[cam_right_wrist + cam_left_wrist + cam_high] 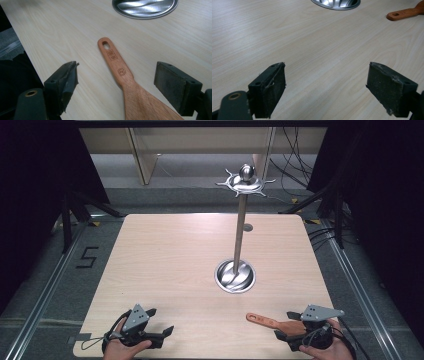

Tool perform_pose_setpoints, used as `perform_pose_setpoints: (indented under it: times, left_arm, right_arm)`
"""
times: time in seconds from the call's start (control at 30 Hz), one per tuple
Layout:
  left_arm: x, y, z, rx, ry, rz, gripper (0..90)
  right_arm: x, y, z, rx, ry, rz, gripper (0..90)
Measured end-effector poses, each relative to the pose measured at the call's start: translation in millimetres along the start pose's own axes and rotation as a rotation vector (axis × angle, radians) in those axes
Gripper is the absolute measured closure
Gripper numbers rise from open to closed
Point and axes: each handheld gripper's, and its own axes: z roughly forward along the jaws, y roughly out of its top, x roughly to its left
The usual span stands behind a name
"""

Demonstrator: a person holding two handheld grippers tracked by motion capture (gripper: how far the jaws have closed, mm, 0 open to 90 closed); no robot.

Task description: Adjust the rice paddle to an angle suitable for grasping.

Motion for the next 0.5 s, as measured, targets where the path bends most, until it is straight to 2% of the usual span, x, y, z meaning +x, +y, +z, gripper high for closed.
perform_pose_setpoints:
  times: [0.03,0.07,0.17,0.2,0.23,0.3,0.33,0.4,0.47,0.5]
  left_arm:
    - [0.0,0.1,0.0,0.000,0.001,0.000,14.7]
    - [-1.3,-0.4,0.2,0.001,0.001,-0.021,14.7]
    - [-1.2,-0.4,0.2,0.000,0.001,-0.018,14.7]
    - [0.0,0.0,0.2,0.001,0.000,-0.001,14.7]
    - [-0.2,-0.1,0.3,0.000,-0.001,-0.003,14.7]
    - [0.7,0.0,0.2,0.010,-0.001,0.010,14.7]
    - [0.7,0.0,0.2,0.010,-0.001,0.010,14.7]
    - [0.2,-0.4,1.1,0.008,-0.003,0.007,14.7]
    - [0.4,-0.4,1.1,0.010,-0.003,0.007,14.7]
    - [0.6,-0.2,1.1,0.011,-0.002,0.008,14.7]
  right_arm:
    - [0.0,0.0,0.0,0.000,0.000,0.000,20.6]
    - [-0.1,-0.2,-0.1,0.011,0.007,0.003,20.9]
    - [-0.3,-0.1,-0.5,-0.002,-0.013,0.002,22.1]
    - [-0.8,0.1,-0.6,-0.006,-0.019,-0.004,22.9]
    - [0.7,0.2,-1.0,0.006,-0.012,0.011,24.6]
    - [0.4,0.7,-1.1,0.025,-0.022,0.000,24.7]
    - [-1.4,1.3,-1.0,0.036,-0.028,-0.030,24.7]
    - [-1.6,1.9,0.1,0.037,-0.013,-0.032,25.1]
    - [-0.7,2.3,-0.6,0.040,-0.021,-0.023,25.5]
    - [-1.3,3.2,-0.3,0.045,-0.026,-0.044,26.4]
